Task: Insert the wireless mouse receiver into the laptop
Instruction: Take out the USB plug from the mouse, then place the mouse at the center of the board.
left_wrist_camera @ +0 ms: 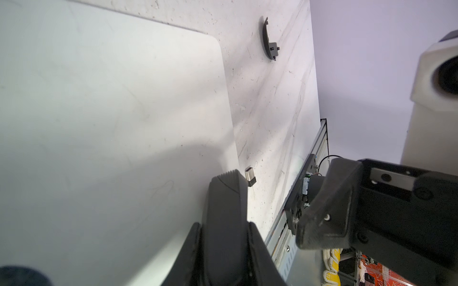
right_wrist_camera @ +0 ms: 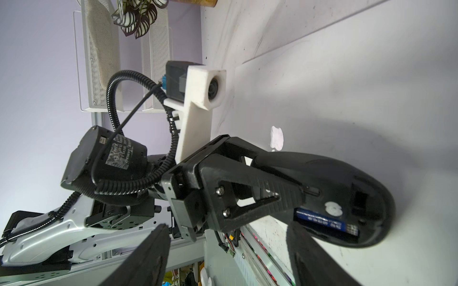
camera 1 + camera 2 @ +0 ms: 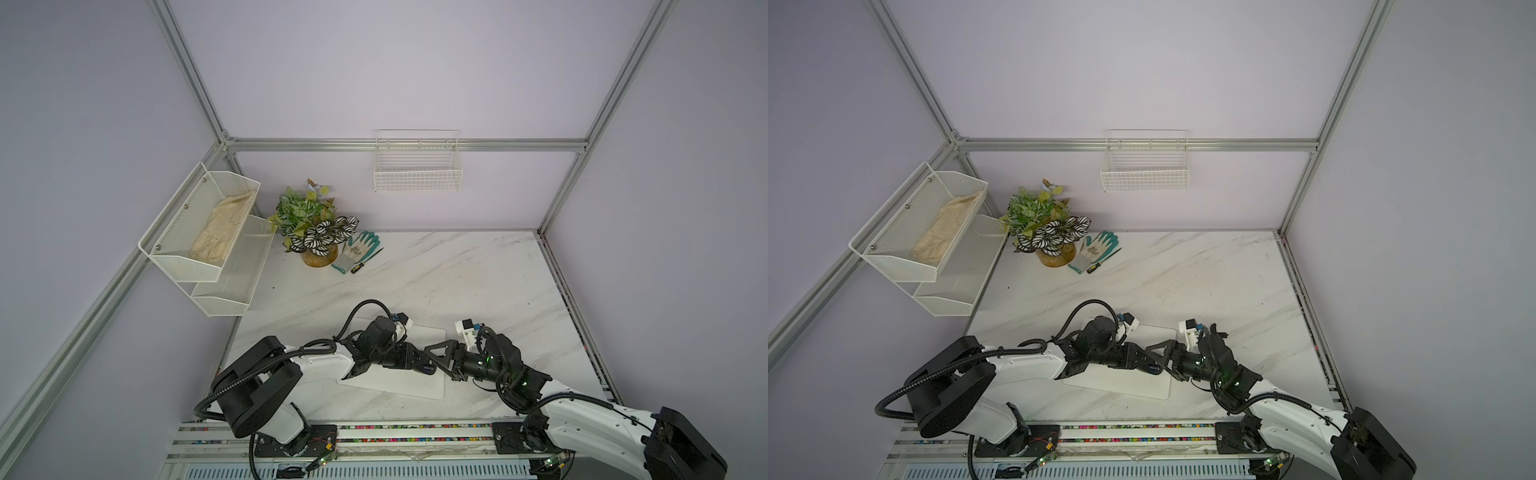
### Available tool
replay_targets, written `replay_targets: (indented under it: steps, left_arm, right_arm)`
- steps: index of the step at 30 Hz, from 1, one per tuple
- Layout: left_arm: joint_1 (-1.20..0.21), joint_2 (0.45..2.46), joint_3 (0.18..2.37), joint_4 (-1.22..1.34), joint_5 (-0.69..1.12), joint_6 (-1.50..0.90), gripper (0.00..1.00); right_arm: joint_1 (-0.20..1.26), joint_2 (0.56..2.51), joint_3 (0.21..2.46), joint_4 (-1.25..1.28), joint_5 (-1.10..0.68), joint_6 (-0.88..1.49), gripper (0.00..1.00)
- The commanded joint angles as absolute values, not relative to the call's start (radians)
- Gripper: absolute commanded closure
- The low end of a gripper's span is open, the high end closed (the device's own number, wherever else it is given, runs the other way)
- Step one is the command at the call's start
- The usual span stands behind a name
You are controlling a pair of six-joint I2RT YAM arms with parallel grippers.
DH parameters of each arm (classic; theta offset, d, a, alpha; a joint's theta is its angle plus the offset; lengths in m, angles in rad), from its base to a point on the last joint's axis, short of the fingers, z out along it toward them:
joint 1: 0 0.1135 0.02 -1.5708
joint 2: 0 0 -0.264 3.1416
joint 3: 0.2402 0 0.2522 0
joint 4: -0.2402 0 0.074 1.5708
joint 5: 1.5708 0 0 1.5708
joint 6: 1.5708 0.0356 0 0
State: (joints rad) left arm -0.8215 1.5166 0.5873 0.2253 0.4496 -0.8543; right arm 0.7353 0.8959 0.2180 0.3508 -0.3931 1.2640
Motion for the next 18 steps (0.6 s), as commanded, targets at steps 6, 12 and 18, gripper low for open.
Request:
replay_targets:
  steps: [6, 12, 18]
  left_arm:
    - [-0.83, 1.533, 0.583, 0.194, 0.423, -0.845, 1.0]
    - [-0.837, 1.475, 0.588, 0.192, 0.449, -0.856, 1.0]
    - [-0.936, 1.476, 0.701, 0.155, 0.482, -0.859, 1.0]
  right_arm:
    - [0.71, 0.764, 0.38, -0.074, -0.281, 1.136, 0.23]
    - [0.71, 0.739, 0.586, -0.554, -0.066, 1.008, 0.22]
    - [0.709, 0.749, 0.742, -0.734, 0.141, 1.041, 0.17]
